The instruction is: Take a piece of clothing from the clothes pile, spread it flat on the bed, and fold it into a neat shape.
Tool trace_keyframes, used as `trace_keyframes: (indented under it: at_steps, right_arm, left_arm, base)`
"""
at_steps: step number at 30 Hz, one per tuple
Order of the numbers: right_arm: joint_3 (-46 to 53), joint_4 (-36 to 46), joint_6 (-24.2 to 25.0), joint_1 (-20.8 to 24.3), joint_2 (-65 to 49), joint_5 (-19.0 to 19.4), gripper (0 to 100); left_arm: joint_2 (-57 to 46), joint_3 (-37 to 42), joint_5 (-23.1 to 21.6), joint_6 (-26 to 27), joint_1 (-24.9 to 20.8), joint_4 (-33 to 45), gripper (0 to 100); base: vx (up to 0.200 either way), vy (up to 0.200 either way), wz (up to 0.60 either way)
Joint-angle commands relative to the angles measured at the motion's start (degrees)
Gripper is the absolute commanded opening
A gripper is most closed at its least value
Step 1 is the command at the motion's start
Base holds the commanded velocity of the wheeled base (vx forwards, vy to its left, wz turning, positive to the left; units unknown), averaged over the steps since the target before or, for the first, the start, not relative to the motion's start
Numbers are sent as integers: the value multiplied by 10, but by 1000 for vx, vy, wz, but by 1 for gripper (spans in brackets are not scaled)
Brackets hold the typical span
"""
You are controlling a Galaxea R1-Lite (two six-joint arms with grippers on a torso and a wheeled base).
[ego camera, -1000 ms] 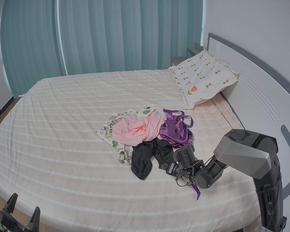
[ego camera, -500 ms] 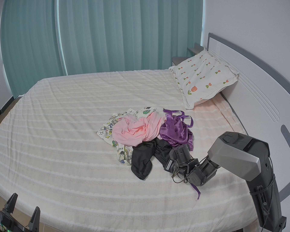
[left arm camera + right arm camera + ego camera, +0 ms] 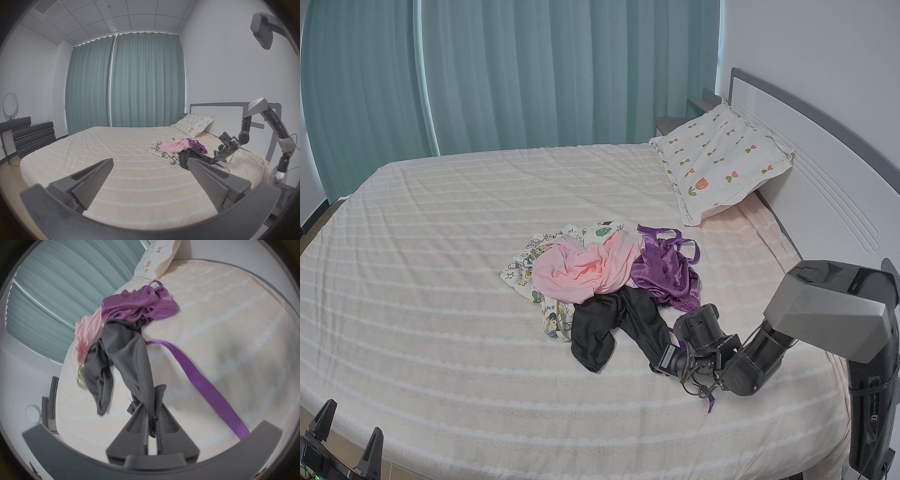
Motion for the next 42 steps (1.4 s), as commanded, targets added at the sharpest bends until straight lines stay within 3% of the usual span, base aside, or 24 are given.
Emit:
trace_keyframes:
  at_steps: [1,12,18,24,25,26,29,32,38,42]
  right_arm:
    - [151,-24,26,32,-143,40,0]
    - [305,-179,40,41,-218,43,0]
    - [327,-227,65,29,-212,62,0]
    - [330,-252,68,28,-204,72,0]
    - [330,-255,68,30,-198,71,0]
    - [330,-256,68,31,-197,72,0]
    - [329,-256,69,33,-194,71,0]
    - [330,-256,69,33,-197,70,0]
    - [330,-256,69,33,-197,66,0]
    - [330,-256,69,34,-197,66,0]
  left_arm:
    - [-8,9,0,0,0,0,100]
    - [-8,9,0,3,-1,-1,100]
    - [-10,9,0,34,0,-2,100]
    - [-7,-9,-3,15,-1,-16,100]
    - [22,-88,-7,-50,-3,-39,100]
    - [32,-94,-11,-56,-2,-39,100]
    - [78,-91,-23,-36,-2,-37,100]
    - [145,-103,-77,-23,-12,-37,100]
    - [307,-101,-134,-14,-25,-43,100]
    - [375,-101,-148,-12,-48,-46,100]
  base:
    - [0,0,0]
    - [0,0,0]
    - [0,0,0]
    - [0,0,0]
    - [0,0,0]
    - [0,0,0]
    - [0,0,0]
    - [0,0,0]
    - [0,0,0]
    - [0,0,0]
